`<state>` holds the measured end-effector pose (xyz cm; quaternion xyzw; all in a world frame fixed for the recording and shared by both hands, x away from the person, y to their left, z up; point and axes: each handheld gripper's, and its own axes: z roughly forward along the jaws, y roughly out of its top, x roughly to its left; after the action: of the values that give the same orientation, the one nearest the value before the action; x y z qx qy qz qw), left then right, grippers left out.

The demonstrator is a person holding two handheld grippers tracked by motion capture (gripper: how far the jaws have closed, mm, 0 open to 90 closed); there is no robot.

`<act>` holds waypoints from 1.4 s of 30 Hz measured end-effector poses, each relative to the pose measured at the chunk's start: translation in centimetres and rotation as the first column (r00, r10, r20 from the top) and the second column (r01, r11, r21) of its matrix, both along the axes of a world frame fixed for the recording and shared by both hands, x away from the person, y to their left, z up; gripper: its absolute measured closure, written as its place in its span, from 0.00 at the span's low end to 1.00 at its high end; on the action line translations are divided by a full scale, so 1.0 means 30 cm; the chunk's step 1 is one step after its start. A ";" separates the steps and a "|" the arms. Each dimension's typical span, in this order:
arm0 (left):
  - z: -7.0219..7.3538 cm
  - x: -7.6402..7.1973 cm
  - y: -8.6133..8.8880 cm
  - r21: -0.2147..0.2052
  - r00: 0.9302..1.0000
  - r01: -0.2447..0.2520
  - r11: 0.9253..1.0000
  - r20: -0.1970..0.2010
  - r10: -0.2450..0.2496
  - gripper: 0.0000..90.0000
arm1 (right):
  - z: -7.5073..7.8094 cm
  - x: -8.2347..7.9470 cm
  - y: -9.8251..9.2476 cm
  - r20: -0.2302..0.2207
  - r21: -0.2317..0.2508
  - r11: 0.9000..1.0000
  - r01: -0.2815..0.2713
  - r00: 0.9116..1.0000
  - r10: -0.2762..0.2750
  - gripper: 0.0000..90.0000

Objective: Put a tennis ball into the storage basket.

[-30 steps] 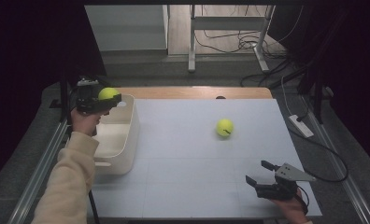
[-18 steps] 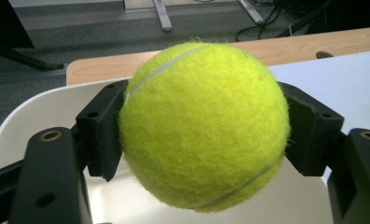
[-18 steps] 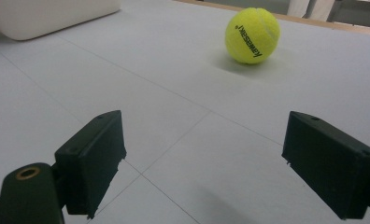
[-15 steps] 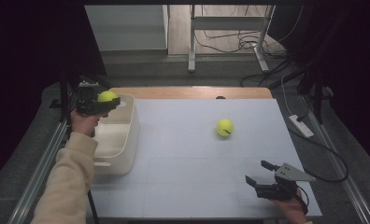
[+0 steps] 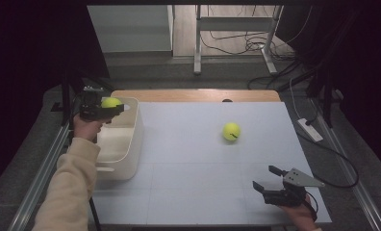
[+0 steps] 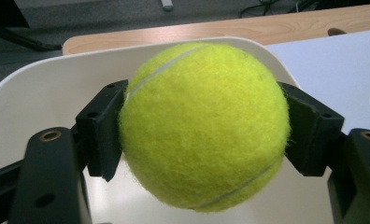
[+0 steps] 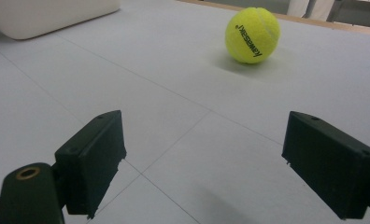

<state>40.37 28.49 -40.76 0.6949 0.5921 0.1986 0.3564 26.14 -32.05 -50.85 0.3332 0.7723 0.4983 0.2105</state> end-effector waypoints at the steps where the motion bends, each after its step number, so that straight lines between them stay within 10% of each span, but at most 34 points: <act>1: 0.000 0.000 0.000 0.001 1.000 -0.001 1.000 -0.003 0.001 0.29 | 0.000 0.000 0.000 0.000 0.000 1.000 0.000 1.000 0.000 0.14; 24: 0.045 -0.037 -0.038 -0.007 0.997 0.030 1.000 0.072 -0.030 0.15 | -0.001 0.000 -0.001 0.000 0.000 1.000 0.001 1.000 -0.001 0.14; 42: 0.102 -0.116 -0.096 -0.097 0.972 0.182 0.979 0.171 -0.163 0.15 | 0.001 0.012 0.000 -0.004 0.010 1.000 0.000 1.000 0.000 0.14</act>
<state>36.90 25.62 -37.70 0.7042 0.5086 0.1893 0.4578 26.51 -32.06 -50.83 0.3355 0.7702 0.5013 0.2073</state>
